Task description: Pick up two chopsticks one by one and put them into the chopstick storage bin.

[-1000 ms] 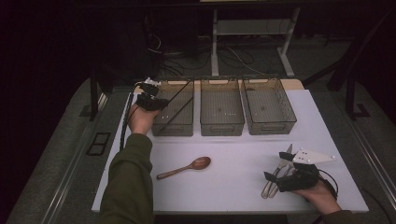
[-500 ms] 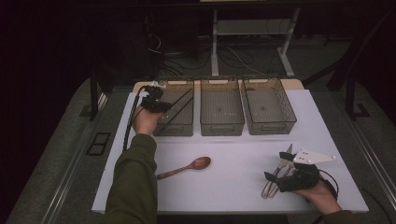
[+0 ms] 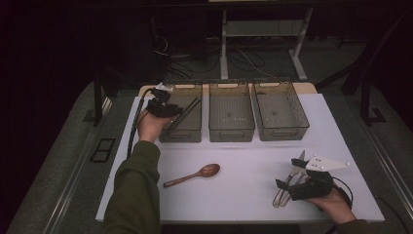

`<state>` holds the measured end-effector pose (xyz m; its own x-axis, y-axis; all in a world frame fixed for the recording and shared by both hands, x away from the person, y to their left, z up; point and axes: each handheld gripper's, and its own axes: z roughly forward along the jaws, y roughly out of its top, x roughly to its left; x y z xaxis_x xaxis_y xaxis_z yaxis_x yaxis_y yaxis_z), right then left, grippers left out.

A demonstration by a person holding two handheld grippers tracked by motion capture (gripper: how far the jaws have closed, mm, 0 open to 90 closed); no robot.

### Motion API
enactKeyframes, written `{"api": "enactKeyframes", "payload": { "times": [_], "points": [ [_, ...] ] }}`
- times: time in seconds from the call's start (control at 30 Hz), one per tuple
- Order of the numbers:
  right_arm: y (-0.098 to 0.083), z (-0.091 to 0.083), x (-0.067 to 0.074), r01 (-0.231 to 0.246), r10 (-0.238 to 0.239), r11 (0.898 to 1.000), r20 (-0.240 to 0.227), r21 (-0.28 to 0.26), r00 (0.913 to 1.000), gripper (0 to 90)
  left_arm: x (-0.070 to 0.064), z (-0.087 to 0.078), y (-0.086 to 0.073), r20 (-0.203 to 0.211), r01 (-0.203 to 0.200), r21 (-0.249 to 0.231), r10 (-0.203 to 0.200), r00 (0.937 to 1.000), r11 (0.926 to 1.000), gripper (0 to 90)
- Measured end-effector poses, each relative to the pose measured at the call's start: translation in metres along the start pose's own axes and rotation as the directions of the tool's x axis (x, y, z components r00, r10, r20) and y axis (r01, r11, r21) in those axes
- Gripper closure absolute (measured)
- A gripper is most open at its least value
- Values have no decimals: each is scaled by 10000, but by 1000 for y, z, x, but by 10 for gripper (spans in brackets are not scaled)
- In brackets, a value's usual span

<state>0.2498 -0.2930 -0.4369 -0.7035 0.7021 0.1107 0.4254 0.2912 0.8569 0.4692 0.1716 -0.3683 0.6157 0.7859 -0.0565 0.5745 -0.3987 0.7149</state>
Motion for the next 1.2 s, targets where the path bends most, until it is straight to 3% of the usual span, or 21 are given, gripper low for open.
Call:
{"api": "enactKeyframes", "payload": {
  "times": [0.17,0.53,0.83,1.2],
  "points": [
    [0,0,-1,-46,46,10000,3,41,10000,18,-5,-10,1,476,-132,-458,154,9987,9989,573],
    [1,1,-1,-70,70,10000,-1,60,10000,18,-26,-34,-4,1277,-306,-890,419,9909,9956,438],
    [0,1,-1,-97,97,9999,22,64,10000,18,-48,-53,-17,1419,-685,-1352,878,9860,9884,401],
    [-1,0,-1,-79,79,10000,32,52,10000,18,-72,-61,-43,1563,-795,-1611,1050,9821,9837,370]
  ]
}}
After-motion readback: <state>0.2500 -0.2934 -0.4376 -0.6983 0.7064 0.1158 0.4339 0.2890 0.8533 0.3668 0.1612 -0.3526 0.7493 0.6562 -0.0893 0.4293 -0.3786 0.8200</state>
